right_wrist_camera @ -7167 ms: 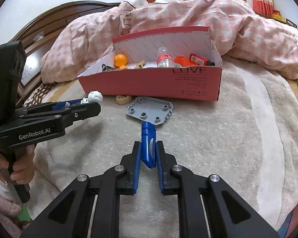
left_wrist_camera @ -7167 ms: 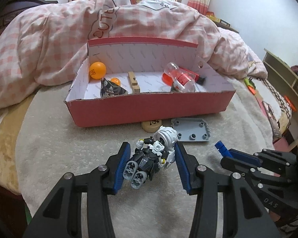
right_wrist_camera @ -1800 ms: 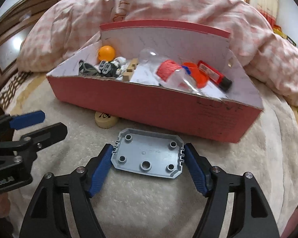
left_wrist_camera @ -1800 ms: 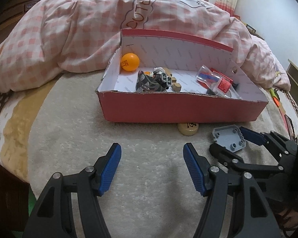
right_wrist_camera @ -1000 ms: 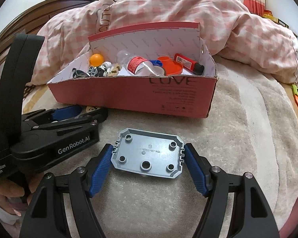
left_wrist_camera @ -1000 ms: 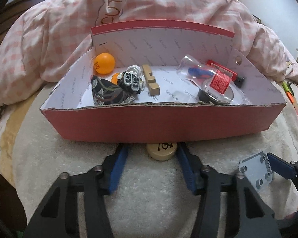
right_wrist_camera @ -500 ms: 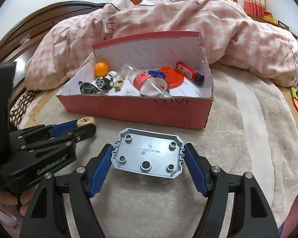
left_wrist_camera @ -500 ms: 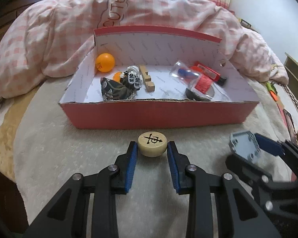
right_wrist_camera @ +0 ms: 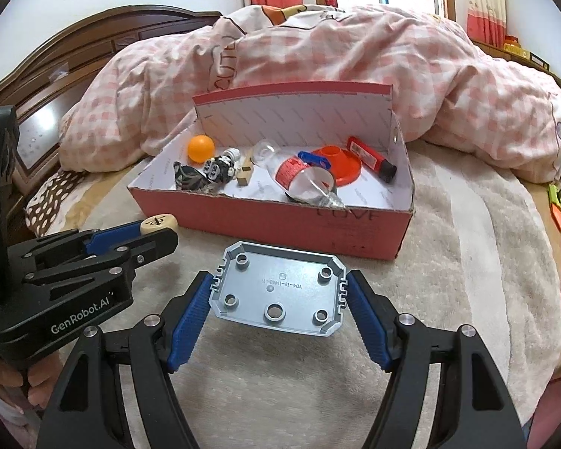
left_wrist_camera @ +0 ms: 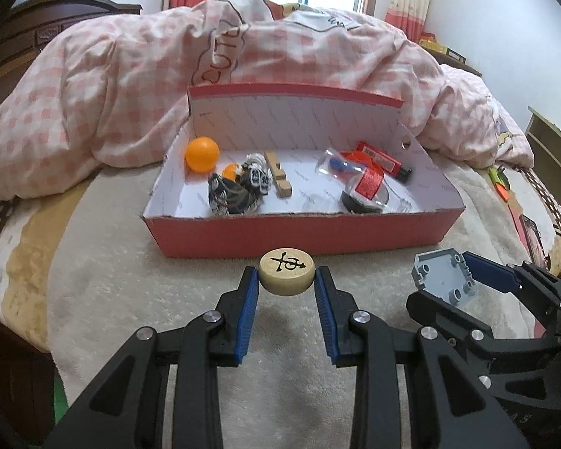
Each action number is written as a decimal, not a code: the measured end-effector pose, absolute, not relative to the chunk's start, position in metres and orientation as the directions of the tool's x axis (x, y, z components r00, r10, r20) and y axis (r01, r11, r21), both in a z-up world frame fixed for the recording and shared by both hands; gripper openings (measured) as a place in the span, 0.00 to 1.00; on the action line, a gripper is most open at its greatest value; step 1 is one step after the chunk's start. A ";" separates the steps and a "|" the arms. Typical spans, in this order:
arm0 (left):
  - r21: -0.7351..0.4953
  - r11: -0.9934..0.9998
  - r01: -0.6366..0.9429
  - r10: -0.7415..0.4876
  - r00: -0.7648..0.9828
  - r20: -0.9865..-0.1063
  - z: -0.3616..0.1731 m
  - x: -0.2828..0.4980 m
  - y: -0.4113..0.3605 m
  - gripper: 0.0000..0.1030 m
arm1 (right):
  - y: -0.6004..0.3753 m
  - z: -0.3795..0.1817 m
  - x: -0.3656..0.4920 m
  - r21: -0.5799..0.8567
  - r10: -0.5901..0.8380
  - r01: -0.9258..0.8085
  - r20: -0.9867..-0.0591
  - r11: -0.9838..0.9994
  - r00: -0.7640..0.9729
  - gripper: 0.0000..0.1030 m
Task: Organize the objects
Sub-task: 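Carry the wooden token and grey plate over the shoebox with both tools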
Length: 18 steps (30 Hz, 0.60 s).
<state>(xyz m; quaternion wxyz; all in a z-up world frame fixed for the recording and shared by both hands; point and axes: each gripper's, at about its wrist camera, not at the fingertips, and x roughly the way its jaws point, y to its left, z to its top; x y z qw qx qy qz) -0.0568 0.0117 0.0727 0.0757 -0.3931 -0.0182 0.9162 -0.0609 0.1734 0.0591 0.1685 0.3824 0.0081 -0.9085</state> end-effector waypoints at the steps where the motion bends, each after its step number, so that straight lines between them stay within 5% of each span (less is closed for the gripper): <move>1: -0.090 -0.988 -0.123 0.150 -0.683 -0.715 0.074 -0.057 0.011 0.29 | 0.173 0.060 -0.061 0.113 -0.300 0.314 -0.697 -0.943 -0.652 0.71; 18: -0.082 -0.990 -0.118 0.142 -0.716 -0.683 0.094 -0.064 0.005 0.29 | 0.163 0.083 -0.071 0.088 -0.305 0.332 -0.659 -0.939 -0.688 0.71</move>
